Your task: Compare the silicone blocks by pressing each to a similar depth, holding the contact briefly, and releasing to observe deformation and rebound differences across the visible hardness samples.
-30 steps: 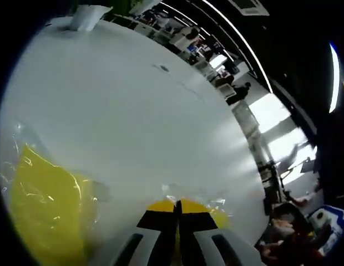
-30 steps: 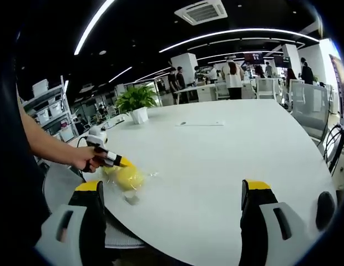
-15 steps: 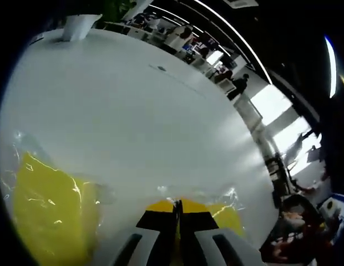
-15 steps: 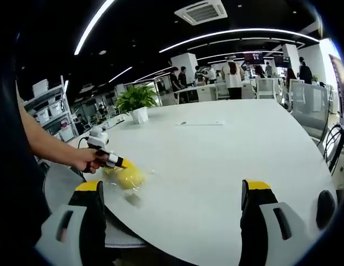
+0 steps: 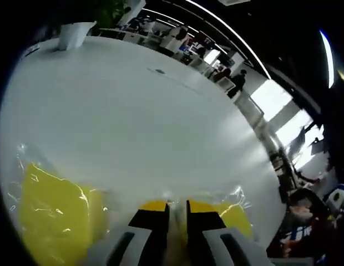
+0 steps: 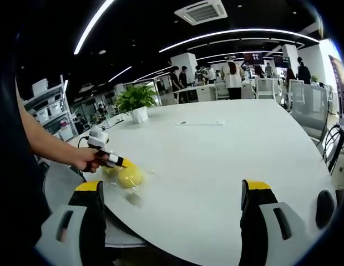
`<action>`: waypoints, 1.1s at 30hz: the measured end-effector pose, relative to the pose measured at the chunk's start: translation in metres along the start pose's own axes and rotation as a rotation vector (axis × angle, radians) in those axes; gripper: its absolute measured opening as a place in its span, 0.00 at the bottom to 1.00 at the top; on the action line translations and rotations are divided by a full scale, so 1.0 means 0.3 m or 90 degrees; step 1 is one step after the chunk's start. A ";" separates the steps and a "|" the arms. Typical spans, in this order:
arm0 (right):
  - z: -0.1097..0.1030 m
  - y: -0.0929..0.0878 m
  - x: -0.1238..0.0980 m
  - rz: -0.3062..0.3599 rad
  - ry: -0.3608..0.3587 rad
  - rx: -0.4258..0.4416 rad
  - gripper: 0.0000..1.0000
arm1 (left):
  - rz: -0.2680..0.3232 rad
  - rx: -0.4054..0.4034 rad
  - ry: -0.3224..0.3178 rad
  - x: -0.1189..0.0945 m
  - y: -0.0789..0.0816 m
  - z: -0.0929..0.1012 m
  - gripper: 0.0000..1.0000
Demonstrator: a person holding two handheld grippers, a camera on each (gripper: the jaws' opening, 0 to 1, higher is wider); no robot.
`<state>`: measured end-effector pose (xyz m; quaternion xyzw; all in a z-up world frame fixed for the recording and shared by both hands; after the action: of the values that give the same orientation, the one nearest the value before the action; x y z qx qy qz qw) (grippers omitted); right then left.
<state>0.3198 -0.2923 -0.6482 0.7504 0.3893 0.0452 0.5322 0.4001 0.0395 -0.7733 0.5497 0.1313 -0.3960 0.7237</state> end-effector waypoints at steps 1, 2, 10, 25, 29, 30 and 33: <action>-0.002 0.000 0.001 0.000 0.001 0.000 0.96 | 0.001 0.011 -0.002 -0.001 0.001 0.003 0.15; -0.003 0.001 0.001 0.000 0.001 0.000 0.96 | -0.001 0.011 -0.002 -0.001 0.000 0.002 0.16; -0.011 0.001 0.001 -0.001 0.006 -0.002 0.96 | 0.033 0.040 -0.020 -0.028 0.057 0.009 0.38; -0.057 -0.019 0.063 0.007 -0.006 0.000 0.96 | 0.150 0.166 -0.114 -0.195 0.268 0.059 0.91; -0.094 0.016 0.090 0.032 -0.004 -0.006 0.97 | 0.198 0.203 -0.160 -0.279 0.342 0.054 1.00; -0.096 0.020 0.097 0.032 -0.004 -0.012 0.97 | 0.220 0.214 -0.169 -0.309 0.371 0.047 1.00; -0.098 0.050 0.110 0.030 -0.014 -0.027 0.97 | 0.250 0.255 -0.155 -0.385 0.418 0.014 1.00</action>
<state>0.3365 -0.2509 -0.6344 0.7484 0.3645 0.0578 0.5511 0.4138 0.0955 -0.6127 0.6449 -0.1460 -0.3294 0.6740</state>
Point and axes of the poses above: the point that each gripper's makers call its tool centre point, and the gripper's own axes: x roughly forward along the fingers, z roughly to its right, y roughly out of its top, the point moved 4 cm from there along -x, roughly backward along the fingers, and after that the axes turned 13 degrees about x, right-handed, at the moved point
